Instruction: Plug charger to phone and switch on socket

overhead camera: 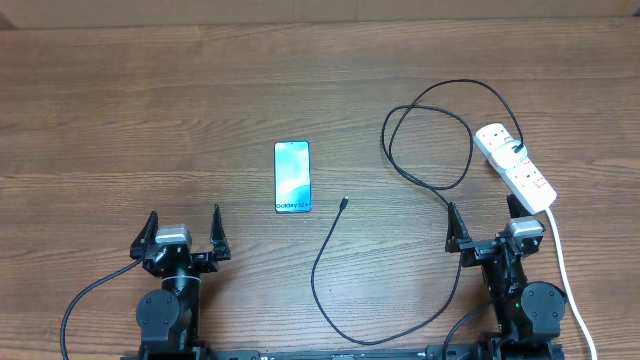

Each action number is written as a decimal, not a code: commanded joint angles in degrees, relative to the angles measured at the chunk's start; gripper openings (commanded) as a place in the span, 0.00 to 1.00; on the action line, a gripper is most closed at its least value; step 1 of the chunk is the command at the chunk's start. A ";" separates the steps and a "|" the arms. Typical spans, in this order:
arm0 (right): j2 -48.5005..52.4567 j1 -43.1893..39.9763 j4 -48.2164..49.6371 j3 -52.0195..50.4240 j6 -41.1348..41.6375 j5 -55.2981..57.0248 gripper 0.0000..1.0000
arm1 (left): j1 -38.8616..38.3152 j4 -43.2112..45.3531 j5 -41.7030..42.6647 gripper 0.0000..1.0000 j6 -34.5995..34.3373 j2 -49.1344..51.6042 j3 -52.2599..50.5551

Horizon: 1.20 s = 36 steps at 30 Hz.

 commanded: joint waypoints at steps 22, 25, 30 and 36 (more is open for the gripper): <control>-0.46 0.28 0.22 -0.55 -0.07 0.37 1.00 | -0.28 0.07 0.52 0.99 1.27 -0.22 -0.17; -0.46 0.28 0.22 -0.57 -0.07 0.37 1.00 | -0.28 0.09 0.52 1.00 1.27 -0.22 -0.17; -0.46 0.28 0.22 -0.55 -0.07 0.37 1.00 | -0.28 0.07 0.50 1.00 1.29 -0.22 -0.17; -0.46 0.28 0.22 -0.57 -0.07 0.37 1.00 | -0.33 2.43 7.89 0.99 -4.61 -0.22 -0.17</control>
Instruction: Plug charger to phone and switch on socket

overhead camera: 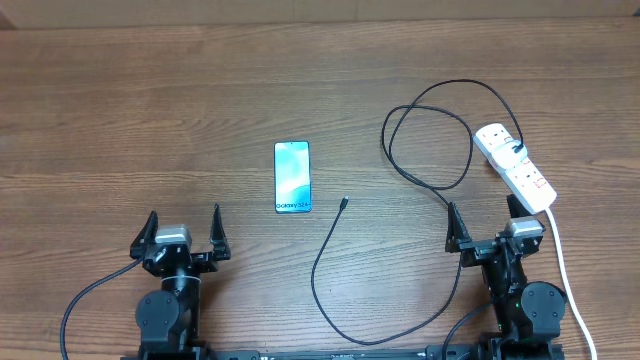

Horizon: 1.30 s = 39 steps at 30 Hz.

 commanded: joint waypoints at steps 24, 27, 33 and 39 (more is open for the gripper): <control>-0.46 0.26 0.22 -0.57 -0.07 0.39 1.00 | -0.26 18.80 21.03 1.00 -5.27 2.97 19.02; -0.46 0.26 0.22 -0.57 -0.07 0.39 1.00 | -0.26 6.01 17.22 1.00 -2.47 8.59 29.53; -0.46 0.26 0.22 -0.57 -0.07 0.39 1.00 | -0.37 -35.47 16.46 1.00 -2.01 38.29 64.87; -0.46 0.26 0.22 -0.57 -0.04 0.39 1.00 | -0.39 -56.61 30.45 1.00 -3.37 62.29 89.02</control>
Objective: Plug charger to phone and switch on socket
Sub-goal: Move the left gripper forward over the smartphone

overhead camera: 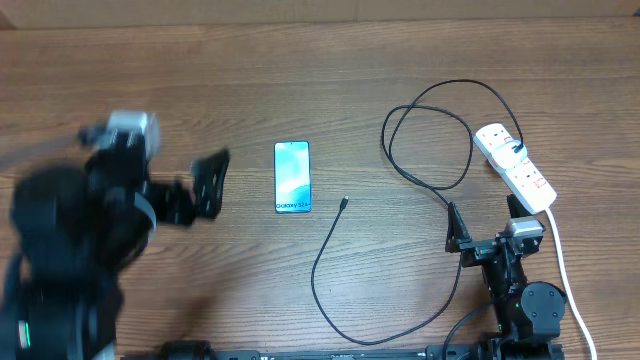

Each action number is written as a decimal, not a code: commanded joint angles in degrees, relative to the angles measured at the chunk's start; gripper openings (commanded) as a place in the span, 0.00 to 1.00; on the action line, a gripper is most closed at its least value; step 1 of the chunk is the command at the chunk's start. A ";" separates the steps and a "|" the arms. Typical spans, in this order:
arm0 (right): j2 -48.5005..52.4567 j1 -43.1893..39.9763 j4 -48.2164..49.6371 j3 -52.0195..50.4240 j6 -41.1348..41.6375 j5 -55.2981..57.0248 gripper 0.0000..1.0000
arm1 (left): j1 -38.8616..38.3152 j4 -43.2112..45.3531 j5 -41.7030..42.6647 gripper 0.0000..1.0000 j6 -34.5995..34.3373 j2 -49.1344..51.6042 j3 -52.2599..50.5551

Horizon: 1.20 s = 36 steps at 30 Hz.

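The phone point(292, 177) lies face up with its screen lit, at the middle of the wooden table. The black charger cable point(325, 250) curves across the table, its free plug tip point(345, 203) just right of the phone's lower end. Its other end loops to the white power strip point(513, 168) at the far right. My left gripper point(185, 185) is raised and blurred at the left; one splayed finger point(212, 185) shows left of the phone, so it looks open. My right gripper point(483, 225) stands open below the strip, holding nothing.
The strip's white cord point(562, 260) runs down the right side past my right arm. Cable loops point(430, 140) lie between the phone and the strip.
My left arm has left its rest spot at the front left and now sits higher and further back, blurred, its finger close to the phone's left side. Phone, cable and right arm are unchanged.
At both earlier moments the two grippers stood open at the front edge, with phone, cable and strip lying untouched. Now only the left arm has shifted, up toward the phone's left side.
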 commanded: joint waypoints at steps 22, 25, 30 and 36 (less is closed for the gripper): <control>-0.39 0.28 0.24 -0.57 -0.07 0.37 1.00 | -15.50 -25.53 -6.80 0.99 -20.65 52.59 31.82; -0.39 0.28 0.24 -0.57 -0.07 0.37 1.00 | -16.13 -24.96 -6.49 1.00 -21.38 56.13 31.80; -0.39 0.28 0.24 -0.55 -0.07 0.37 1.00 | -19.17 -25.33 -9.92 1.00 -22.10 62.79 31.78; -0.39 0.28 0.24 -0.57 -0.07 0.37 1.00 | -24.76 -25.70 -18.86 0.99 -24.41 68.19 31.78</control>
